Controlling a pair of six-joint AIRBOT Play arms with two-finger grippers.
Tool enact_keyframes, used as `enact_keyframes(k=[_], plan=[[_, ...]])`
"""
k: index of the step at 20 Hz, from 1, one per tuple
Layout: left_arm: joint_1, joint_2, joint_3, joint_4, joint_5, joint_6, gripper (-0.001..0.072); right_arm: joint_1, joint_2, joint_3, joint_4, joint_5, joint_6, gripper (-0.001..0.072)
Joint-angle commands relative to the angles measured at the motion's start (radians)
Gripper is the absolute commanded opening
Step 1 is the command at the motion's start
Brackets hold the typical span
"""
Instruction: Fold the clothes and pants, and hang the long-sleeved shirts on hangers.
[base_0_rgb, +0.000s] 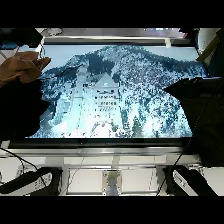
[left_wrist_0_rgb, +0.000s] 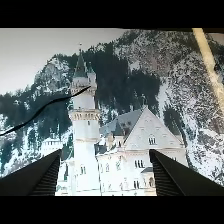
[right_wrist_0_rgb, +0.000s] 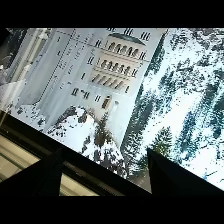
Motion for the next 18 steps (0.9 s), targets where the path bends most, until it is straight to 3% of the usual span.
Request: enact_keyframes(k=[1,15,18], plan=[[0.000,-0.001,0.000,0.000,0.000,0.000,0.0626,0.001,0.001,0.001,0.000,-0.006,0.000,0.0556],[0.002,-0.016,0.000,0.008,0.015,0.000,0.0627,0.001,0.000,0.001,-0.006,-0.009,0.000,0.0556],[0.002,-0.063,-0.001,0.143,-0.006,0.000,0.0626,0.001,0.000,0.000,-0.033,-0.051,-0.001,0.0556]])
